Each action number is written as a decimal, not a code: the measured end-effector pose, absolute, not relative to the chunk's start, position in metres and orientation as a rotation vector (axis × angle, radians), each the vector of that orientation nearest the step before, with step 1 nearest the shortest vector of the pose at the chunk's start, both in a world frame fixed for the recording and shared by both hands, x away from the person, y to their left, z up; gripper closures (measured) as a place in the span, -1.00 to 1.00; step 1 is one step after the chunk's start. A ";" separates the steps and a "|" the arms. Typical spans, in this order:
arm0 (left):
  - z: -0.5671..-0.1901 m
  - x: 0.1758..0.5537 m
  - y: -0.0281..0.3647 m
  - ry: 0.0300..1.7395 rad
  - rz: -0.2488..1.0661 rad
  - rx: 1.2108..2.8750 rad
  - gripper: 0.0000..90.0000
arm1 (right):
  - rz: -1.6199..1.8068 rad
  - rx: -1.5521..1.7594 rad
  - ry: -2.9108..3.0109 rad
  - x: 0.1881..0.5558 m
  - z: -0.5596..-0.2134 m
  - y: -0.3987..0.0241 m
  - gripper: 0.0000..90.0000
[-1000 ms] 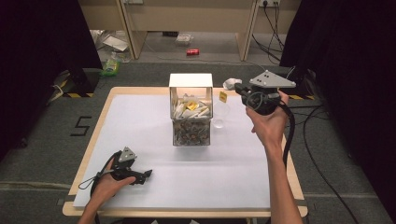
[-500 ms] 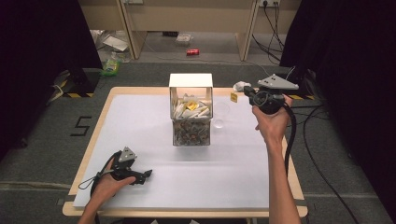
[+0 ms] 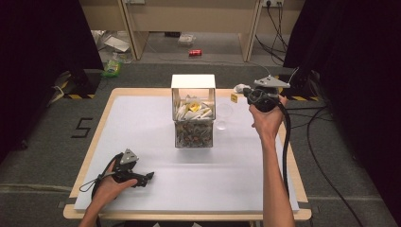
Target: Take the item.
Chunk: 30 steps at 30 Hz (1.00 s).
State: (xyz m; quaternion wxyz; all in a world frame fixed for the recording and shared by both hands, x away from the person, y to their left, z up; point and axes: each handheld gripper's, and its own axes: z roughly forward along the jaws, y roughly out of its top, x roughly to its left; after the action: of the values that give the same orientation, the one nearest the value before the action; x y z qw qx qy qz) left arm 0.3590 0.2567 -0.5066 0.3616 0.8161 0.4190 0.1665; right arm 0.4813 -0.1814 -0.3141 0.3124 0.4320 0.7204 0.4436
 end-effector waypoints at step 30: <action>-0.507 0.359 0.257 1.079 0.428 2.101 -1.00 | 1.076 1.186 2.011 0.510 -0.365 -0.153 0.99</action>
State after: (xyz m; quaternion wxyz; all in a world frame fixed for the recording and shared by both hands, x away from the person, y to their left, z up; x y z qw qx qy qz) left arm 0.3590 0.2569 -0.5066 0.3622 0.8158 0.4191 0.1662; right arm 0.5100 -0.1532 -0.3647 0.2817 0.4428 0.7506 0.4015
